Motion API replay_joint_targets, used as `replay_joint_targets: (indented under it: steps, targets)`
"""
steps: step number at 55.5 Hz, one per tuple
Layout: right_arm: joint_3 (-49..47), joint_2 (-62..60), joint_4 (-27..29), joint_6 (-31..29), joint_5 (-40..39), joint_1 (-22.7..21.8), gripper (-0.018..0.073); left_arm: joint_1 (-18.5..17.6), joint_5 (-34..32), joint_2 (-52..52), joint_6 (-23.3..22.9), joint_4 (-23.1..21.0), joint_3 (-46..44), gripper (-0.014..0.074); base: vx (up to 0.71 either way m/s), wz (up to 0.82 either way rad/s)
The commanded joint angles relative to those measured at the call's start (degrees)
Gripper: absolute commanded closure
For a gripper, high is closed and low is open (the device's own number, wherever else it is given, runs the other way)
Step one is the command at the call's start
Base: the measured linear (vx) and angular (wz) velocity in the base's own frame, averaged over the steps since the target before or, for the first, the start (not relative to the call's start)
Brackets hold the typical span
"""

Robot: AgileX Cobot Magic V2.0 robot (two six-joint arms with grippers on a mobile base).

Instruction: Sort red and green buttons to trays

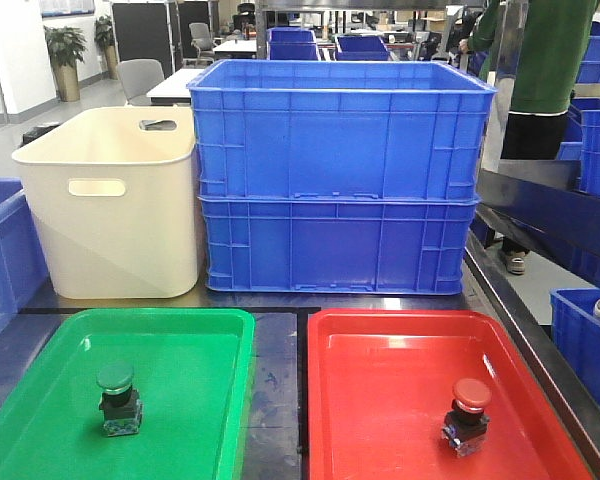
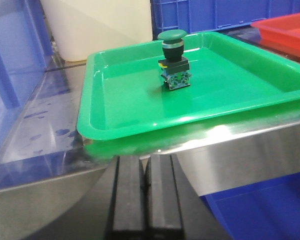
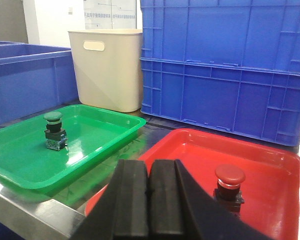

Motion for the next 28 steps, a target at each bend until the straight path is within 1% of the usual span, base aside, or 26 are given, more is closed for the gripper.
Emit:
replay_joint_targets:
  steps: [1,28]
  targets:
    - [-1.8,0.5,0.2,-0.1,1.4,-0.4,0.0567,-0.1,-4.2,-0.9,-0.1,-0.1,-1.4,0.0599,0.0,0.0]
    - [-1.8,0.5,0.2,-0.1,1.3,-0.4,0.0567,-0.1,-4.2,-0.8,-0.1,-0.1,-1.4,0.0599,0.0,0.0]
